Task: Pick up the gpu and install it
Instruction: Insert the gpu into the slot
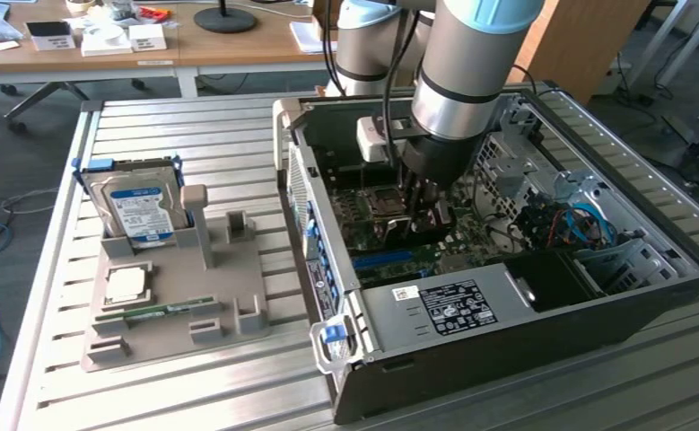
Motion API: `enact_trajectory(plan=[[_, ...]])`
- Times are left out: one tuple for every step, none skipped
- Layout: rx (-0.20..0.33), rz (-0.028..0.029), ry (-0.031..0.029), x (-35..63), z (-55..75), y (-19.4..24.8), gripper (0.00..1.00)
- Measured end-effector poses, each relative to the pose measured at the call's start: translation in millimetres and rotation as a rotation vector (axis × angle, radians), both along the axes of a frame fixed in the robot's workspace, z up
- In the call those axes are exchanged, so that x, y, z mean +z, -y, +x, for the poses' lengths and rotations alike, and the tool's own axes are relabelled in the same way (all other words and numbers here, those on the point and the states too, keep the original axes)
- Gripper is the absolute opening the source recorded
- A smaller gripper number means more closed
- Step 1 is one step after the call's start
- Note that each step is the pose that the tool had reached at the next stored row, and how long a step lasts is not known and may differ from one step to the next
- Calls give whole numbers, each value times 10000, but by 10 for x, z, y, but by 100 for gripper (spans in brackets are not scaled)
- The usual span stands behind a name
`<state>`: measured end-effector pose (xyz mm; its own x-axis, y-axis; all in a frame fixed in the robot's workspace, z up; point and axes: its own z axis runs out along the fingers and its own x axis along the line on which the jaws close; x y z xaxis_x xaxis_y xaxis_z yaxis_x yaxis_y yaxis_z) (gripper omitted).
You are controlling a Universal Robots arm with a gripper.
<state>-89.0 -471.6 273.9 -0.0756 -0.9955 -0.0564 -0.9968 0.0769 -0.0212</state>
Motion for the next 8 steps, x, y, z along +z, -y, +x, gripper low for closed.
enact_trajectory(plan=[[-1,-5,0,0,-2,0,27],[-3,-10,0,1,-7,0,27],[-3,-12,0,0,-12,-1,27],[-3,-12,1,0,-16,-1,27],[-2,-12,1,0,-16,-1,27],[-2,-12,1,0,-16,-1,27],[-1,-13,1,0,-16,0,27],[-1,-13,1,0,-18,-1,27]])
